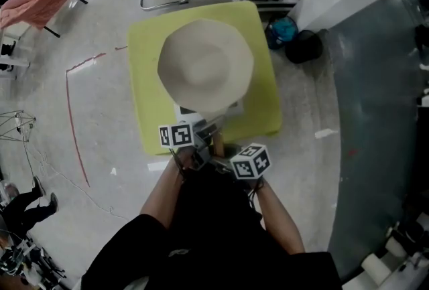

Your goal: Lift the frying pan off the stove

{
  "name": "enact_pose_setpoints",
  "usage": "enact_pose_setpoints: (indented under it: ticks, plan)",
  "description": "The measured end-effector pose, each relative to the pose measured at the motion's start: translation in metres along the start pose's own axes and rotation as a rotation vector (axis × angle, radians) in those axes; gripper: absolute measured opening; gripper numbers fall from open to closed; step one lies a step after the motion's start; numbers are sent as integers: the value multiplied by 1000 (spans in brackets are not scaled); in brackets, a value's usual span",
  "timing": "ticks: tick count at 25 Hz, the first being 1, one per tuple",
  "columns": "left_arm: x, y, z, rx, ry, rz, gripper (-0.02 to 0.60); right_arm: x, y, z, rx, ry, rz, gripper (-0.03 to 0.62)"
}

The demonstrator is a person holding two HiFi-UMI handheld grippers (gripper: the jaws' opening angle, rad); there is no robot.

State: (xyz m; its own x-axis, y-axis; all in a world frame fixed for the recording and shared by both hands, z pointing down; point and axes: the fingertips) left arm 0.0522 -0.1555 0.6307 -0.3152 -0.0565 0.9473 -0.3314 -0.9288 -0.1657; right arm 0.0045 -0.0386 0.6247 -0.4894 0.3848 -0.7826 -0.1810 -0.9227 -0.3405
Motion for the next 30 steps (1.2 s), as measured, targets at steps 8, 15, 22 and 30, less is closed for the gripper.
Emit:
enact_pose_setpoints:
  ticks: [8,15,22,30]
  plan:
    - [-25,2,-5,-33,-24,33,236,14,4,-16,-5,-16,-55,156]
    - [-56,-7,-10,-33,-25,101,236,33,-1,-33,-4,-33,-85,156]
    - [-76,-30,-17,-63,-52,89,236,51,-20,-52,-15,-39,-117,158]
    - [-94,-67,-26,-76,-57,111,236,70,-53,-70,-23,-42,-155,163]
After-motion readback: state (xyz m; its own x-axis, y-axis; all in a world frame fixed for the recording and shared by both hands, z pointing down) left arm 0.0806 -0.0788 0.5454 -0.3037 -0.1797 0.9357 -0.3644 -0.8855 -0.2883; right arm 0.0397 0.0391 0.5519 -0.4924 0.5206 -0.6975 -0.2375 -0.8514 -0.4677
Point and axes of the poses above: the fingertips, and each gripper's own axes: z forward along the fingers, x to its left, y out of its top
